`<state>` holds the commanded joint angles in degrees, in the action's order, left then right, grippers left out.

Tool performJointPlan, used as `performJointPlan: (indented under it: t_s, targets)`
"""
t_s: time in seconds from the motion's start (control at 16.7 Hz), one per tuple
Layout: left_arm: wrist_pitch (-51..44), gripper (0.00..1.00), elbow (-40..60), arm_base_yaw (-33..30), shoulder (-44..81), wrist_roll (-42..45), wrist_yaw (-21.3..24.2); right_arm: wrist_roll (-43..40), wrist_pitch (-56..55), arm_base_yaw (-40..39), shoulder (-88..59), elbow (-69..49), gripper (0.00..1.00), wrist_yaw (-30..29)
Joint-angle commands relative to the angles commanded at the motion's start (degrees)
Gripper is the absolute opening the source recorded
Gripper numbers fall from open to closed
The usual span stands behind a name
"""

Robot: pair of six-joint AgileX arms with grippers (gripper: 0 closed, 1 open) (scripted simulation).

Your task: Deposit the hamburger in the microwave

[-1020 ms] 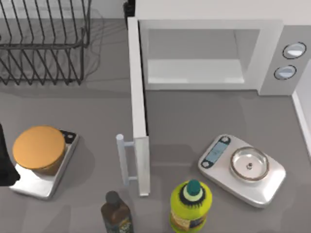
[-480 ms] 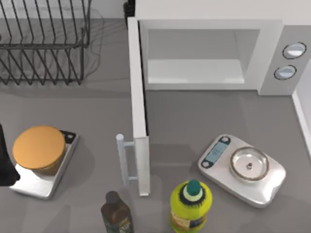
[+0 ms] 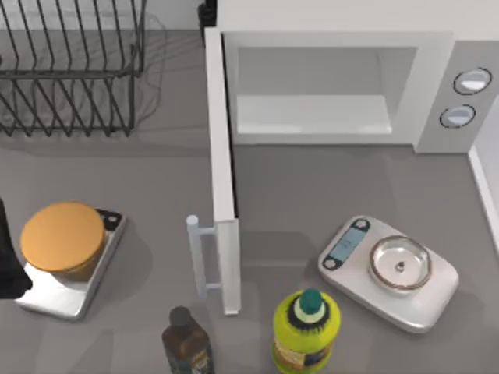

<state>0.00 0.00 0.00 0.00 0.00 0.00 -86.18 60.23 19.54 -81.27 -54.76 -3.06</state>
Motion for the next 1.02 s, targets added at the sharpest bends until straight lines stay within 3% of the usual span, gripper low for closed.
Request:
performJointPlan:
  t_s: [0.42, 1.02]
  targets:
    - [0.0, 1.0, 0.0, 0.0, 0.0, 0.0, 0.0, 27.5, -27.4, -16.4, -16.7, -5.8, 0.0, -10.0]
    - [0.0, 1.0, 0.0, 0.0, 0.0, 0.0, 0.0, 85.3, -80.7, -45.9, -39.7, -11.1, 0.0, -26.8]
